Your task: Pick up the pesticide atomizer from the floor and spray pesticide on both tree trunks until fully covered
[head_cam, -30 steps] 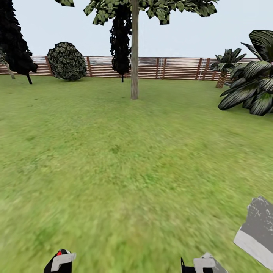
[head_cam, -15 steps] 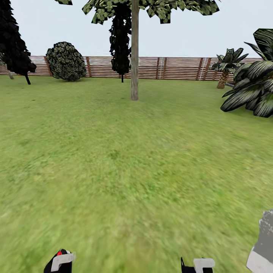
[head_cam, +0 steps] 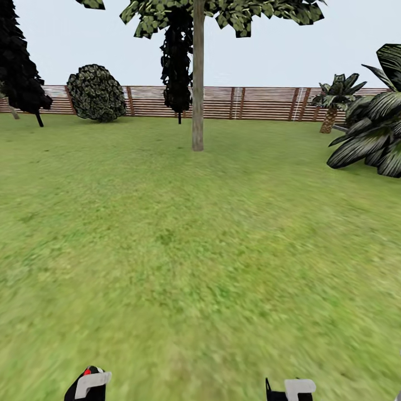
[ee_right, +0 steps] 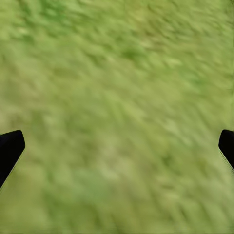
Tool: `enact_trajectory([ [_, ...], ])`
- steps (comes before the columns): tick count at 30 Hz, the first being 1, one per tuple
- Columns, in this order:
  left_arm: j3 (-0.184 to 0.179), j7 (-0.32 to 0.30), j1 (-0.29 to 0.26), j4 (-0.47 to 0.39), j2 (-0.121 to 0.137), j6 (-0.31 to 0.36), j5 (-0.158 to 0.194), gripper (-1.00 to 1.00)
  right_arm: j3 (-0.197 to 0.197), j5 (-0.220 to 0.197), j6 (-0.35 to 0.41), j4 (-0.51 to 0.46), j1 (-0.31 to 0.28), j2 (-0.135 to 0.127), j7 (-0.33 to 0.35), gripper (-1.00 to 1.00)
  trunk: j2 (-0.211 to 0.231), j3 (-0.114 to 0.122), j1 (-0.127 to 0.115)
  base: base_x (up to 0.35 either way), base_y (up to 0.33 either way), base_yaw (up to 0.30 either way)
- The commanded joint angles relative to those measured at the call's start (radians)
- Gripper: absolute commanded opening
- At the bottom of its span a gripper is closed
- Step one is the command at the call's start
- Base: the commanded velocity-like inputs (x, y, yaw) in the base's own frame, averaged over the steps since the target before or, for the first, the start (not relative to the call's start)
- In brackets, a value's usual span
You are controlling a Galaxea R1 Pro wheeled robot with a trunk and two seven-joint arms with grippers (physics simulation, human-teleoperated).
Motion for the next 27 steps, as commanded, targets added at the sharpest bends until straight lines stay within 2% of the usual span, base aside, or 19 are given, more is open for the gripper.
enact_trajectory([
  [1, 0.003, 0.001, -0.001, 0.001, 0.000, -0.003, -0.003, -1.00, 0.001, 0.010, -0.001, 0.000, -0.001, 0.000, -0.008, 1.00, 0.000, -0.001, 0.000, 0.339, 0.000, 0.000],
  [8, 0.002, 0.001, -0.001, 0.000, 0.001, -0.003, -0.003, -1.00, 0.001, 0.010, -0.005, 0.000, -0.001, -0.002, -0.007, 1.00, 0.000, -0.001, 0.000, 0.338, 0.000, 0.000],
  [14, 0.002, 0.001, -0.001, 0.000, 0.001, -0.003, -0.003, -1.00, 0.001, 0.012, -0.043, 0.001, -0.001, -0.003, -0.006, 1.00, 0.000, -0.001, 0.000, 0.339, 0.000, 0.000],
  [27, 0.003, 0.001, 0.000, 0.001, 0.003, -0.003, -0.003, -1.00, 0.000, 0.012, -0.045, 0.001, -0.001, -0.002, -0.005, 1.00, 0.000, -0.001, 0.000, 0.339, 0.000, 0.000],
])
